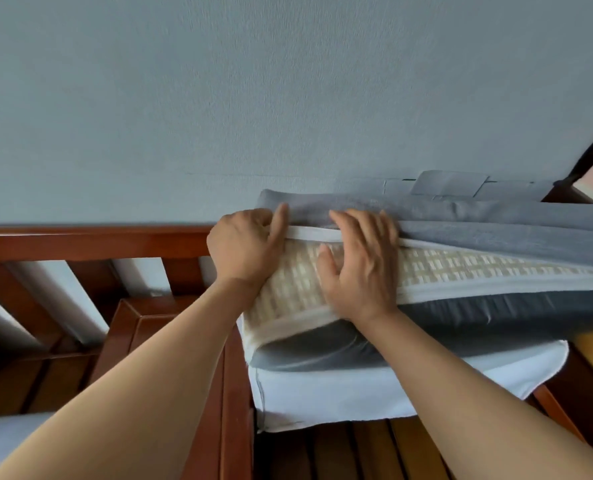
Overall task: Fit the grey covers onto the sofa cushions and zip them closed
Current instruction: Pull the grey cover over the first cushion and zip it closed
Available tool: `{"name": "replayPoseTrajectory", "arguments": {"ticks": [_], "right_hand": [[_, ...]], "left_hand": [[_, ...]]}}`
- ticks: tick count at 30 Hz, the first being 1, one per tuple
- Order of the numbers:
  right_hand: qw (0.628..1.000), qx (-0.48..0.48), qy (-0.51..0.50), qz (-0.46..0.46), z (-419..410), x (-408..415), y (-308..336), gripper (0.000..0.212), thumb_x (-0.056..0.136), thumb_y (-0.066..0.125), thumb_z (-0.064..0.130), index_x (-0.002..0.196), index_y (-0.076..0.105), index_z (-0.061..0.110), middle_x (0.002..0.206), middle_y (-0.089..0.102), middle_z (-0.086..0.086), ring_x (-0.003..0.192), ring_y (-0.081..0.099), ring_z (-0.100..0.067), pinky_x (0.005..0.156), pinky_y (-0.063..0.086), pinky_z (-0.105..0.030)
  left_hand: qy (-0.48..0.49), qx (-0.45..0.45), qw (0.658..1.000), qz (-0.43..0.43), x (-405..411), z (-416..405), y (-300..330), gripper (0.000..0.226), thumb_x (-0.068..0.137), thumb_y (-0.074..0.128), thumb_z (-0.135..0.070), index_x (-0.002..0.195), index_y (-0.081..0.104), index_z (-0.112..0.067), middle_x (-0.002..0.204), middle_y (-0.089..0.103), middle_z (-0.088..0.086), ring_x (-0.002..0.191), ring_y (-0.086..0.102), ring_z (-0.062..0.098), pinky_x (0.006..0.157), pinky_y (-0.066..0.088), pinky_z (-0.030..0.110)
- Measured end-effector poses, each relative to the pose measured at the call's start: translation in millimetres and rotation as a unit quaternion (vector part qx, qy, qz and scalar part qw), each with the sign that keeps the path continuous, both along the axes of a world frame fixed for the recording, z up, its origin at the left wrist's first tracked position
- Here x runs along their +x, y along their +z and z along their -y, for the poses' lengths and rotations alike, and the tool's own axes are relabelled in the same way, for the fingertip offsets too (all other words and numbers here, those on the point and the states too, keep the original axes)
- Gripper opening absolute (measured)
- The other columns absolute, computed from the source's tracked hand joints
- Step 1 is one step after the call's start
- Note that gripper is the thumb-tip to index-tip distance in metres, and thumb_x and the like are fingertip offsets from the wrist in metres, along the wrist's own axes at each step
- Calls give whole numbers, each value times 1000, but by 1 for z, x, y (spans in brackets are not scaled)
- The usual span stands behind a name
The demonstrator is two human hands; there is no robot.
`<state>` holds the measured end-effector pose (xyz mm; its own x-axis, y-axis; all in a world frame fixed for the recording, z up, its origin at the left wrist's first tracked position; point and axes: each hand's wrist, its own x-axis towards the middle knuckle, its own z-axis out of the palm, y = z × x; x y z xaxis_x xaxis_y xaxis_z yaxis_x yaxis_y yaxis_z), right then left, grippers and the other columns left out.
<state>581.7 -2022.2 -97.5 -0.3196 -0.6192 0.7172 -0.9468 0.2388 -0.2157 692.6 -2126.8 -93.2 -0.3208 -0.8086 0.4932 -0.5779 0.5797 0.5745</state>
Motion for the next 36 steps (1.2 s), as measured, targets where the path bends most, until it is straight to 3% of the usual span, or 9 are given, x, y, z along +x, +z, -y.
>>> {"name": "replayPoseTrajectory", "arguments": {"ticks": [6,9,12,15,21,24,28,31,36], "right_hand": [[999,-8,20,-32,23,-11,8,28,73,50,27,83,68,9,89,60,-10,85,57,-31,79,36,-38],[997,-27,49,-47,7,-2,10,17,77,52,18,73,63,6,83,57,-12,78,55,-31,71,38,-37],[992,-1,99,-73,-15,4,11,20,83,55,23,72,60,7,80,55,-11,76,52,-30,68,41,-40],[978,89,151,-112,-42,4,7,33,81,55,41,85,62,9,87,55,-8,83,49,-26,73,38,-38],[981,101,76,-148,-50,8,9,22,64,53,6,85,59,7,82,54,-10,74,54,-31,63,38,-36],[981,79,43,-173,-41,8,17,22,57,45,-8,73,54,5,64,51,-12,53,50,-29,50,30,-29],[980,73,50,-179,-31,11,26,20,54,44,-13,60,51,5,48,45,-10,38,45,-25,48,18,-22],[976,76,28,-201,-34,13,21,19,59,42,-7,65,54,6,55,48,-10,44,47,-26,47,18,-23],[979,85,50,-178,-35,7,17,31,51,65,-16,74,56,3,54,48,-12,41,49,-28,43,20,-22]], "left_hand": [[-78,-7,993,85,31,-47,-9,62,64,39,-81,57,45,-19,56,47,-4,58,45,22,48,24,31],[-166,-26,974,149,47,-47,-2,67,42,57,-84,64,29,-26,61,37,-13,63,38,14,47,20,28],[-197,-39,952,231,58,-57,-2,70,46,82,-60,83,34,-24,82,47,-11,81,41,14,55,26,26],[-167,-33,953,252,57,-66,3,61,57,84,-44,95,41,-21,100,54,-5,99,44,17,64,33,28],[-80,-75,963,247,56,-86,-4,36,72,65,-2,62,34,-19,62,49,5,63,54,33,52,32,30],[-21,-4,980,198,58,-79,-6,31,84,63,-17,66,38,-16,70,53,10,72,55,34,57,31,32],[12,21,988,149,58,-71,4,54,62,82,-44,87,42,-18,93,48,0,78,45,19,56,31,31],[-7,25,983,184,54,-69,8,67,60,83,-47,108,45,-21,109,44,1,87,49,20,56,35,31],[3,27,977,211,48,-69,13,57,68,81,-38,112,49,-20,113,45,5,76,46,21,60,35,32]]}}
